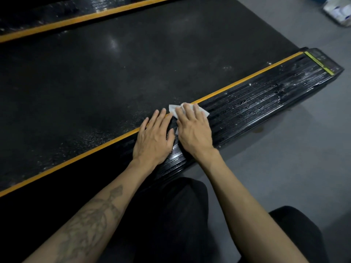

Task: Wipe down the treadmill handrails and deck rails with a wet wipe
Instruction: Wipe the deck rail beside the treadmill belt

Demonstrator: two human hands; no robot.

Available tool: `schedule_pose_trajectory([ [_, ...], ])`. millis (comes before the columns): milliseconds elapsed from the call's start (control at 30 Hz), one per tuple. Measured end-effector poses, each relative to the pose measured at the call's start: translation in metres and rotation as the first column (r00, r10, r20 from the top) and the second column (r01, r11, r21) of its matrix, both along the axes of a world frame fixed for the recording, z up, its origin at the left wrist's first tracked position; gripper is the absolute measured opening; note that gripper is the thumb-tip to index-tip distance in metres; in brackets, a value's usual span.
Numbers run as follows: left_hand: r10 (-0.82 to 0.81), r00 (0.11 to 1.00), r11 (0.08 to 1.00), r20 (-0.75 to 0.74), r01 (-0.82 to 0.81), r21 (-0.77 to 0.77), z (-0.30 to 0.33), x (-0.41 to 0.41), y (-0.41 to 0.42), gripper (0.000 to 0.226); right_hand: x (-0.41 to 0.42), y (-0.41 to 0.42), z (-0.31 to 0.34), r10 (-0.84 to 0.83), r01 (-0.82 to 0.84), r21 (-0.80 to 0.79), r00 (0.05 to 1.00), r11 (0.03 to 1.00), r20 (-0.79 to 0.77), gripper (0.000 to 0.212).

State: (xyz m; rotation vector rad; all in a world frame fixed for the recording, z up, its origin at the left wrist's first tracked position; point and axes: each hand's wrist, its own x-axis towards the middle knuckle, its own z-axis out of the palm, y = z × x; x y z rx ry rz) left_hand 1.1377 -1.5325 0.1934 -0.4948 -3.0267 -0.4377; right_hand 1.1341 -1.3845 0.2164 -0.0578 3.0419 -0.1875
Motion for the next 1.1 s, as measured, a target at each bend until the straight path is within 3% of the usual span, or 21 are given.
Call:
schedule_pose_trajectory([
  [133,0.002,1.0,1.0,-0.001,-0.002,0.017,0.001,0.0,0.001,0.055,-0.025,0.02,0.003,0.08,-0.085,0.067,0.994,0.994,0.07,0.049],
  [267,0.003,1.0,1.0,-0.004,-0.003,0.021,0.001,0.0,0.001,0.055,0.001,0.007,0.001,-0.055,0.055,0.045,0.998,0.997,-0.006,0.053],
  [467,0.0,1.0,1.0,0.007,0.0,0.019,0.001,0.0,0.001,0.055,-0.023,0.006,-0.002,0.193,-0.193,0.151,0.981,0.97,0.016,0.053],
  [667,0.001,1.0,0.999,0.009,-0.001,0.044,0.001,-0.001,0.0,0.056,0.0,0.017,-0.01,-0.054,0.054,0.016,0.998,0.998,-0.045,0.055],
  [833,-0.022,1.0,0.999,0.015,0.022,0.047,0.001,0.0,-0.003,0.056,0.008,0.023,-0.011,0.081,-0.081,-0.001,0.997,0.997,-0.002,0.058],
  [1000,-0.045,0.999,0.997,-0.019,0.047,0.059,0.002,0.001,-0.008,0.056,0.018,0.044,-0.003,-0.045,0.046,-0.034,0.998,0.998,0.04,0.063],
  [1100,-0.047,0.999,0.995,-0.026,0.049,0.083,0.001,0.0,-0.009,0.054,0.029,0.027,-0.003,-0.015,0.016,-0.017,0.996,1.0,0.084,0.065],
])
